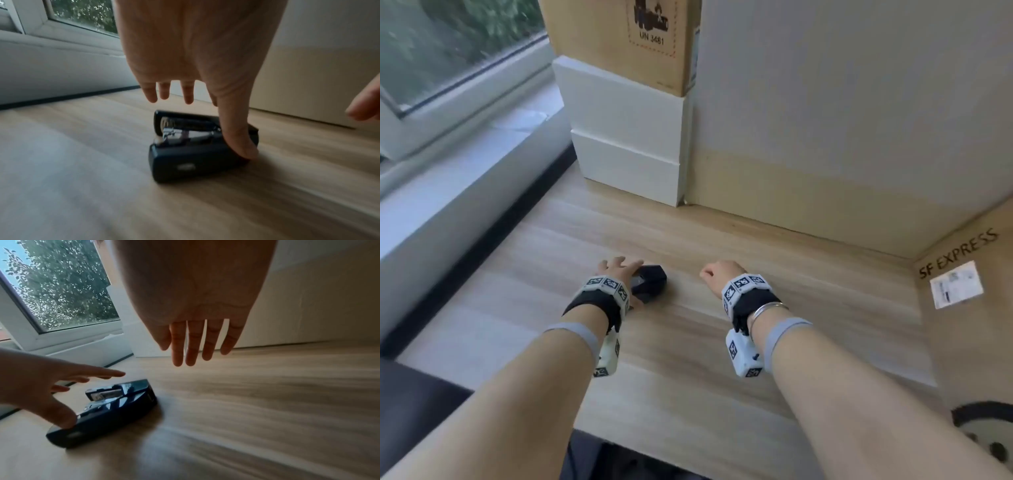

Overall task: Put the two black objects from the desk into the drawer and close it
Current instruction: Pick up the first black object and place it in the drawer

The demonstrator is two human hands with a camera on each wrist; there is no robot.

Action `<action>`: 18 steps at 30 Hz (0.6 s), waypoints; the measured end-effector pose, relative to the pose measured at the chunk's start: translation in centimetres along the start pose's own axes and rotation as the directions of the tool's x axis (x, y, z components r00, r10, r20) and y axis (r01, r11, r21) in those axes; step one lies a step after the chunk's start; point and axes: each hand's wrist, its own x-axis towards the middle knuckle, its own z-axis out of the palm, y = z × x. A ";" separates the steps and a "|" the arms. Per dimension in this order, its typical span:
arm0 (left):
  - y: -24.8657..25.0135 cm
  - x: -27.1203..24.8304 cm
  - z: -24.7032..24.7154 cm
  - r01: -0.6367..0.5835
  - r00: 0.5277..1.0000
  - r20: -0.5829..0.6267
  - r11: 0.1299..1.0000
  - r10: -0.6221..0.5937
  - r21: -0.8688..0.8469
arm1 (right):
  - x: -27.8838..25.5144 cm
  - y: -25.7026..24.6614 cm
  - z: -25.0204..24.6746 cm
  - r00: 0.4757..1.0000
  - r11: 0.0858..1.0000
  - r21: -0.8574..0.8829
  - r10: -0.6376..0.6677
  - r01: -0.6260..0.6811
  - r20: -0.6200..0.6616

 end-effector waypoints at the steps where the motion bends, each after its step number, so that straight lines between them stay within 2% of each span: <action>1: -0.2 0.0 0.3 0.015 1.000 0.015 1.000 -0.015 0.017 | 0.4 -0.2 0.5 0.999 1.000 -0.005 0.010 -0.010 0.034; 11: -0.3 1.7 2.0 0.050 0.997 -0.060 0.993 -0.044 0.108 | 2.2 0.7 3.4 0.994 1.000 -0.004 0.029 -0.029 0.109; 18: 0.7 2.1 -1.7 -0.044 0.990 0.143 0.951 0.000 0.306 | 2.4 1.5 3.2 0.991 0.999 -0.026 0.043 -0.040 0.124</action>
